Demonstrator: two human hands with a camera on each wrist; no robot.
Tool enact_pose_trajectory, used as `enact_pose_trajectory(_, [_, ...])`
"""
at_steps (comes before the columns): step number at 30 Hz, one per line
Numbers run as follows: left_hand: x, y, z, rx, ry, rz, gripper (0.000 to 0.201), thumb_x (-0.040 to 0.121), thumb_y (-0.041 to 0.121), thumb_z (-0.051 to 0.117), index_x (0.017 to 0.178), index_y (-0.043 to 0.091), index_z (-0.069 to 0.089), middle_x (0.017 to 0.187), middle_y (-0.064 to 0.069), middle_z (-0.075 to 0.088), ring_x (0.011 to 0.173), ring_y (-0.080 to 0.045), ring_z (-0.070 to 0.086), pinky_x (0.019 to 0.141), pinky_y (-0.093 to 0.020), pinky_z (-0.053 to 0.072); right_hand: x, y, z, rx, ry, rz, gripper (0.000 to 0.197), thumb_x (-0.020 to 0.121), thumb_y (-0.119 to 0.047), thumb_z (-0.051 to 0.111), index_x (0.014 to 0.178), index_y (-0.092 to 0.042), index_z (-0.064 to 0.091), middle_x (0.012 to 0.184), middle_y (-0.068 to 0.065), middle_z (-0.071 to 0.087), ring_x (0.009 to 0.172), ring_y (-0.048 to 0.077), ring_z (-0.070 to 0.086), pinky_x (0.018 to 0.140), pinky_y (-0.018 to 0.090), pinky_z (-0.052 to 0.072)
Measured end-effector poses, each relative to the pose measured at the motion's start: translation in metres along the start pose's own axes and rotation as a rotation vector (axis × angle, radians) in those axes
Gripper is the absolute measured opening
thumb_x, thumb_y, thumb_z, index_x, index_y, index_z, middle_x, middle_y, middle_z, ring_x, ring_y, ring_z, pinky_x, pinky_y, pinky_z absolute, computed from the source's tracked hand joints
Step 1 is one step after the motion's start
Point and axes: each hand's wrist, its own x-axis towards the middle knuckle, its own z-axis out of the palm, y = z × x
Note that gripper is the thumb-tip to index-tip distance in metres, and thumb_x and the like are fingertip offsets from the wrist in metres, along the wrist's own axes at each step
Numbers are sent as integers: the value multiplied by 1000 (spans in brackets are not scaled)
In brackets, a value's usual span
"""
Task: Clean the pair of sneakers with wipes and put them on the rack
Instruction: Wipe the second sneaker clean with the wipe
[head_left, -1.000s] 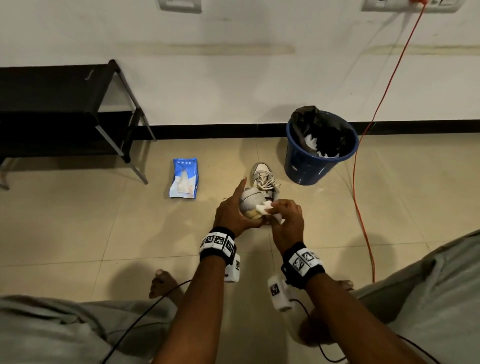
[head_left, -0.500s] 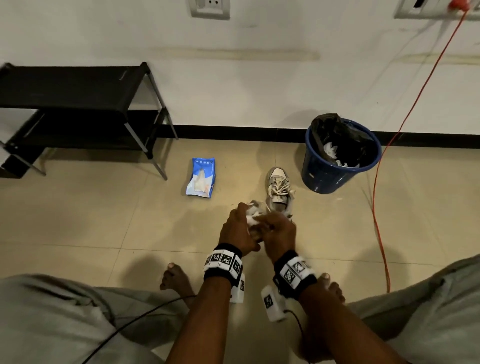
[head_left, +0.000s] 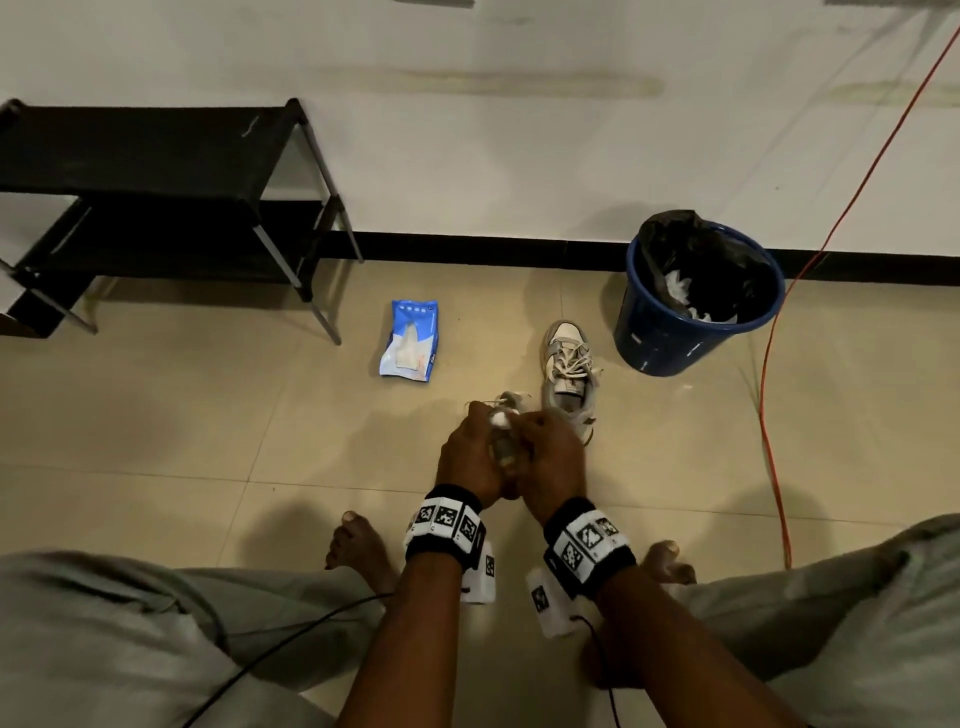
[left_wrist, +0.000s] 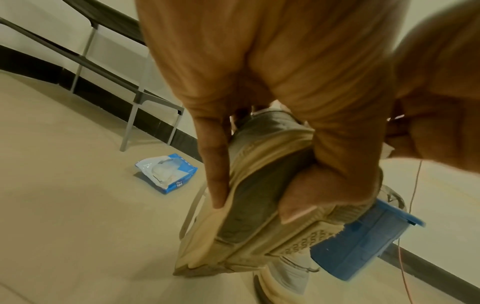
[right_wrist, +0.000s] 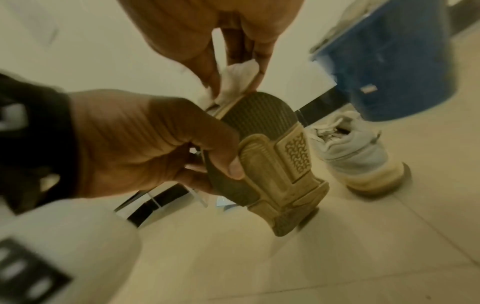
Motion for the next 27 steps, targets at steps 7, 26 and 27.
enact_pose_trajectory(7, [-5,5,-2,17,-22,17,96,39,25,92,115,23,34,112,0,61,94,-25,61,72,-31,50,22,10,-20,-131,-29,101,15,85,-20,67,97,-18,77,87,7,74,78,22,65,68,25,45])
enact_pose_trajectory(26, [-1,10,-5,9,-20,16,95,37,25,92,114,20,37,109,-1,62,92,-27,62,71,-33,51,26,11,-10,48,-26,125,24,78,3,64,93,-11,76,90,4,64,84,19,59,74,24,45])
enact_pose_trajectory(27, [-2,12,-5,25,-23,23,100,35,27,93,117,20,36,110,-2,62,92,-28,61,72,-34,52,34,17,-10,56,39,189,22,78,-1,64,91,-13,76,87,5,68,84,23,63,73,27,49])
